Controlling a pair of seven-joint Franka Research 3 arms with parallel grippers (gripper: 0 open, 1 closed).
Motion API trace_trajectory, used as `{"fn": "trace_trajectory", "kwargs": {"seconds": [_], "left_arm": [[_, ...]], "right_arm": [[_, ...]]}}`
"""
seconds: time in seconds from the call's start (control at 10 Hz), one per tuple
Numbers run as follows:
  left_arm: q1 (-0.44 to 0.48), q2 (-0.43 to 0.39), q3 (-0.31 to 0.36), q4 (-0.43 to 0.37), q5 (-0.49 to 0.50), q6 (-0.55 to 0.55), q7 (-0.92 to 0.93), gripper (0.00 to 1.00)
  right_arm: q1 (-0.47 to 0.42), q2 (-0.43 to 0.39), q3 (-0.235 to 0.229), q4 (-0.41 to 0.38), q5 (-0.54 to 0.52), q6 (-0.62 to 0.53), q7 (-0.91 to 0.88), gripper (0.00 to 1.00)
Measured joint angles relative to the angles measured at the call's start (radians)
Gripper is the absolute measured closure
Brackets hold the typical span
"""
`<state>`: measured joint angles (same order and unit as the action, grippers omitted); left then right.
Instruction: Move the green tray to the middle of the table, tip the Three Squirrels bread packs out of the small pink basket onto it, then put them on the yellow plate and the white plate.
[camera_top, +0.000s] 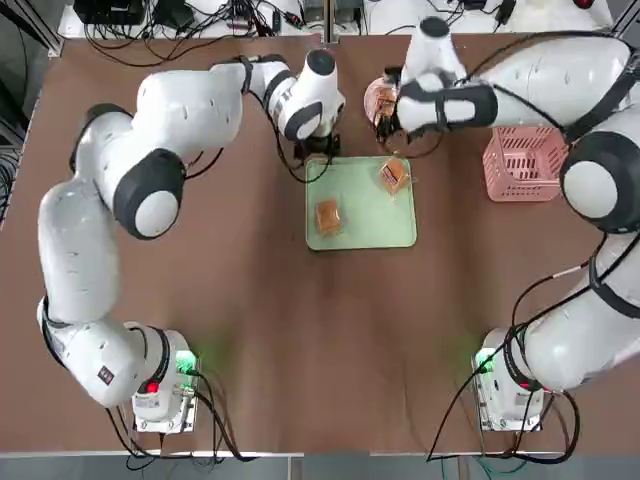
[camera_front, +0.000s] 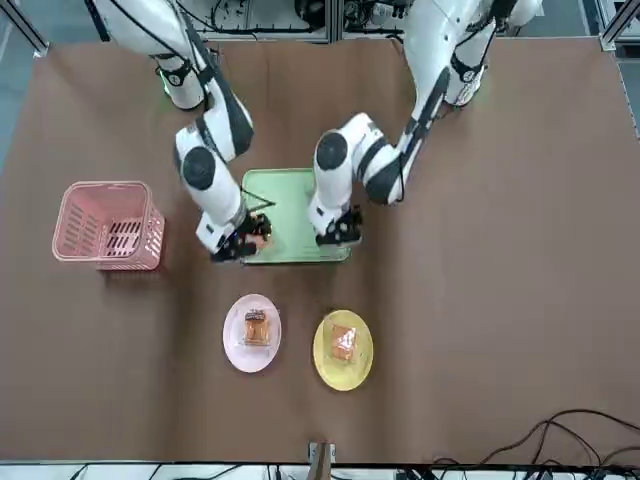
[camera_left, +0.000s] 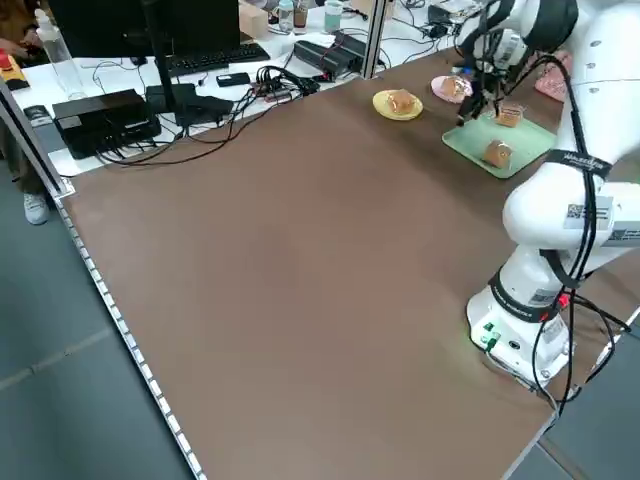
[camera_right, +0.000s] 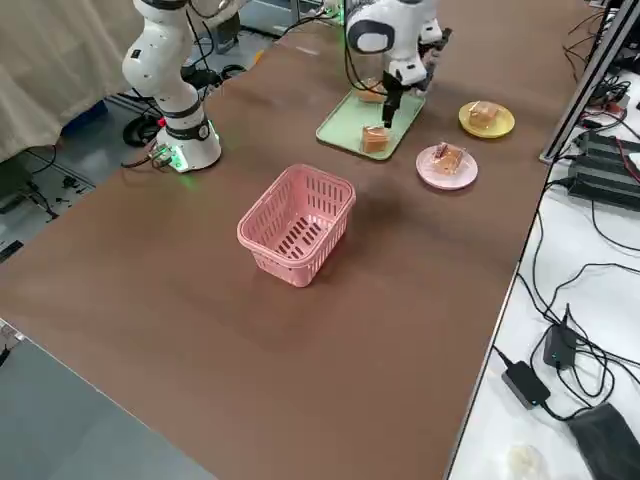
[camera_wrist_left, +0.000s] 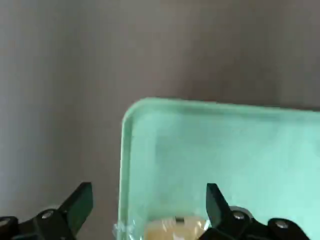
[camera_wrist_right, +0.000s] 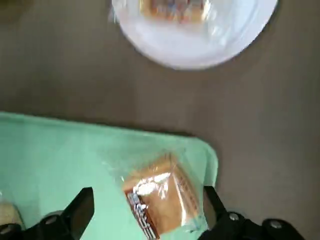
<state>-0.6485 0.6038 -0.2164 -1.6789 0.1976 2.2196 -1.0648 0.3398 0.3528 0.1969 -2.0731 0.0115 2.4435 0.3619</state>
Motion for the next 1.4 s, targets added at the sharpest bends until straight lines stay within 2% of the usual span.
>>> {"fn": "trace_trajectory", "kwargs": {"seconds": [0.2, 0.4, 0.7, 1.1, 1.4], "left_arm": [[-0.005, -0.015, -0.041, -0.026, 0.0, 0.002, -0.079, 0.0], [-0.033, -0.018, -0.053, -0.054, 0.0, 0.006, -0.129, 0.0], [-0.075, -0.016, -0.054, -0.085, 0.0, 0.036, -0.178, 0.0], [-0.071, 0.009, -0.051, -0.103, 0.0, 0.043, -0.179, 0.0], [-0.071, 0.048, -0.048, -0.104, 0.03, 0.126, -0.179, 0.0]], "right_arm": [[-0.002, 0.0, 0.006, -0.081, -0.007, 0.092, -0.001, 0.02], [-0.002, 0.004, 0.009, -0.113, -0.015, 0.128, -0.002, 0.02], [-0.002, 0.048, 0.017, -0.121, -0.091, 0.172, -0.005, 0.02], [-0.002, 0.084, 0.012, -0.121, -0.165, 0.21, -0.007, 0.02], [-0.005, 0.089, -0.001, -0.117, -0.198, 0.23, -0.007, 0.02]]}}
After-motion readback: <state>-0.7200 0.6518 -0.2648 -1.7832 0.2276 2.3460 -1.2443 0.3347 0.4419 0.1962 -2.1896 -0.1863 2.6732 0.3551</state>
